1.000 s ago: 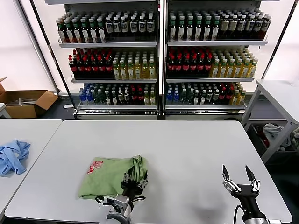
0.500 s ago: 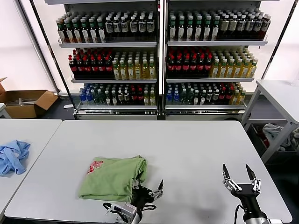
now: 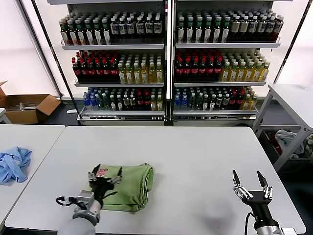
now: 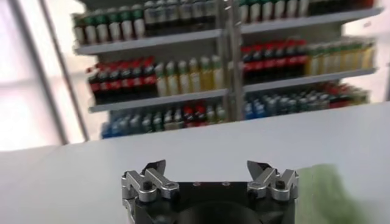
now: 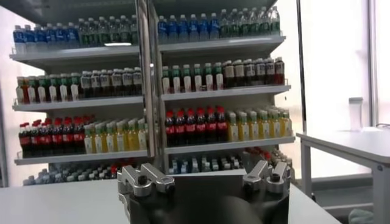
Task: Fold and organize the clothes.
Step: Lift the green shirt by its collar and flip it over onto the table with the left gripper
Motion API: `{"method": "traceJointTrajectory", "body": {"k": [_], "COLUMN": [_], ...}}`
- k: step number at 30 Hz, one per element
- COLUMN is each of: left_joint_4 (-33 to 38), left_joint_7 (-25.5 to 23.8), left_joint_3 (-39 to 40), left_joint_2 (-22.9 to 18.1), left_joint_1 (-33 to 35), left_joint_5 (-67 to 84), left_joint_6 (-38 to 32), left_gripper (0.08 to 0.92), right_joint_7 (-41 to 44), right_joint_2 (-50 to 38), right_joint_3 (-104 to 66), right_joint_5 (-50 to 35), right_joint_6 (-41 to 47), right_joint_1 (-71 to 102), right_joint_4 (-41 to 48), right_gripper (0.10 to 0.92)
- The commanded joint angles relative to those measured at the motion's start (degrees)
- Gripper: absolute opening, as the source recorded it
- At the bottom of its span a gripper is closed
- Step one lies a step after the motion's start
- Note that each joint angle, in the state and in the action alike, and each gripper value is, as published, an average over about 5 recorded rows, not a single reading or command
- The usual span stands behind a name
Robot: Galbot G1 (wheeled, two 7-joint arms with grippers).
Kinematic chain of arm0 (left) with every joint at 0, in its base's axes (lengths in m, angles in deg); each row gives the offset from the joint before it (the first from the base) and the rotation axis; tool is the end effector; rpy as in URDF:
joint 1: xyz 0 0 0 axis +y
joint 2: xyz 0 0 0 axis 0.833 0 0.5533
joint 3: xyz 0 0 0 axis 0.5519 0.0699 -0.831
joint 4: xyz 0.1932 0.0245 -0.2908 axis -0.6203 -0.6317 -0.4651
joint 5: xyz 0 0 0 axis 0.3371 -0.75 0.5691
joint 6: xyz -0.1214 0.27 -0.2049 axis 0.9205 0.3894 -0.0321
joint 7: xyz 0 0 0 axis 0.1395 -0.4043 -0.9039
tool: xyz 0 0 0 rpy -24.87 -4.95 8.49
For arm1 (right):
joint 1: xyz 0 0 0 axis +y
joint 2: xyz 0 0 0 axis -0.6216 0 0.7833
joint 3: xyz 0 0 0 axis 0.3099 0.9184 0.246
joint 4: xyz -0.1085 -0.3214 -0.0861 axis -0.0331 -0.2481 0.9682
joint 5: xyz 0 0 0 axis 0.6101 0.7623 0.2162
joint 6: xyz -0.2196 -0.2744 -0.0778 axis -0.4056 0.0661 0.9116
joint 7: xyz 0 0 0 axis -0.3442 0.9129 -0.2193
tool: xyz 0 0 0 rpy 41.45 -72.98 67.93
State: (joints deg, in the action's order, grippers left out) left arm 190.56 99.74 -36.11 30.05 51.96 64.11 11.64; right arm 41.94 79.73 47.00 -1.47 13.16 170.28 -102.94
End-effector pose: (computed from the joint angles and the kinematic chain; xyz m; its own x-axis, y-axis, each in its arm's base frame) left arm 0.2276 0.0291 -0.2682 -0.9471 0.0171 0.3204 0.0593 0.9907 0.1223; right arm 0.1467 -0.1050 -0.2901 -0.9996 0.0279 -0.0105 0.0275 0.9989 0.0367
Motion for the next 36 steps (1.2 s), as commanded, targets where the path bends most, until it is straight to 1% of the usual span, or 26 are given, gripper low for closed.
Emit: {"method": "traceJointTrajectory", "body": {"k": [1,8,12,18,24,32,34,36], "left_joint_4": [-13.17,-13.36,-13.75,-10.59,-8.78,-10.83,-11.03,-10.96], "left_joint_7": [0.4,-2.16,-2.63,-2.86,-3.22,-7.48,-7.94,-8.32], "left_joint_3": [-12.87,-10.32,-9.05,-7.68,-6.36,-5.02,-4.5,-4.0], "left_joint_2": [2.61,1.03,0.29,-0.42,-0.95,-0.54,-0.48,-0.38], "left_joint_1": [-0.66,-0.45,0.2,3.5,4.29,2.5,2.16,2.06], "left_joint_5": [9.51,9.81,10.02,10.05,10.18,10.56,10.66,10.69], "left_joint_6": [0.86,1.4,1.39,1.38,1.4,-0.54,-1.06,-1.22], "left_gripper": [0.823,0.823,0.823,0.823,0.823,0.822,0.802,0.757], "right_joint_7": [0.06,0.1,0.13,0.16,0.18,0.13,0.11,0.1], "right_joint_2": [-0.15,0.09,0.18,0.2,0.25,0.29,0.29,0.25], "right_joint_3": [-0.26,-0.27,-0.14,-0.16,-0.08,-0.26,-0.34,-0.4], "right_joint_5": [-0.09,0.01,0.04,0.03,0.13,0.13,0.11,0.09], "right_joint_6": [0.01,-0.16,-0.16,-0.16,-0.15,-0.18,-0.18,-0.2], "right_joint_1": [-0.05,0.41,0.39,0.42,0.27,0.29,0.29,0.31], "right_joint_4": [-0.28,-0.28,-0.31,-0.08,0.01,0.02,0.01,0.06], "right_gripper": [0.823,0.823,0.823,0.823,0.823,0.823,0.823,0.823]}}
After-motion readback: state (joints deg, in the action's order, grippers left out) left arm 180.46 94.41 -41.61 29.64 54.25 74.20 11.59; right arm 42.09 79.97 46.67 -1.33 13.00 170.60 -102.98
